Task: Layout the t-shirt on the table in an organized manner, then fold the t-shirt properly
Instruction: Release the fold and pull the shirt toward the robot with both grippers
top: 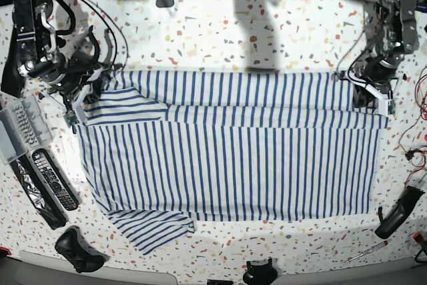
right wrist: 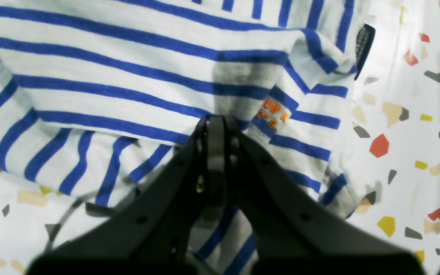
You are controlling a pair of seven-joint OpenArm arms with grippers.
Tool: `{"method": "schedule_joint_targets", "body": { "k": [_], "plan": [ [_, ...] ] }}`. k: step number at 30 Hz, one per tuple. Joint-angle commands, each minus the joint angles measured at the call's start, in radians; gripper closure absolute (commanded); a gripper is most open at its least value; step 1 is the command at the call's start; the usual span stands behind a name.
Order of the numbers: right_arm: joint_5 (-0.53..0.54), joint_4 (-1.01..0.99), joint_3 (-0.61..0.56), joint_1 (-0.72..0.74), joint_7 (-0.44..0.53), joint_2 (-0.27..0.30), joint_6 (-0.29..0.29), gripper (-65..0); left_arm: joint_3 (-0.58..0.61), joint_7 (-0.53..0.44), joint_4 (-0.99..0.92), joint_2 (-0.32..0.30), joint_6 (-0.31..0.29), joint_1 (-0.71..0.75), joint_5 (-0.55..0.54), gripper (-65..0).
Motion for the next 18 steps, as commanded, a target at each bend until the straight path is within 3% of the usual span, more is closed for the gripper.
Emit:
{"method": "schedule_joint_targets", "body": {
  "k": [1,8,18],
  "plan": [
    [-0.001,0.007,0.007,-0.010,-0.009,0.016,0.005,0.0,-0.005,0.003,0.014,-0.007,-0.002,0.014,0.016,0.0],
    [-0.082,0.023,0.008,-0.119,0.008,0.016,0.005,0.0,-0.006,-0.025,0.014,-0.030,-0.001,0.127,0.063,0.0],
    [-0.083,0.175,0.098,-0.349,-0.013,0.016,0.005,0.0,-0.006,-0.029,0.082,-0.090,-0.001,0.319,0.063,0.0]
  ]
}}
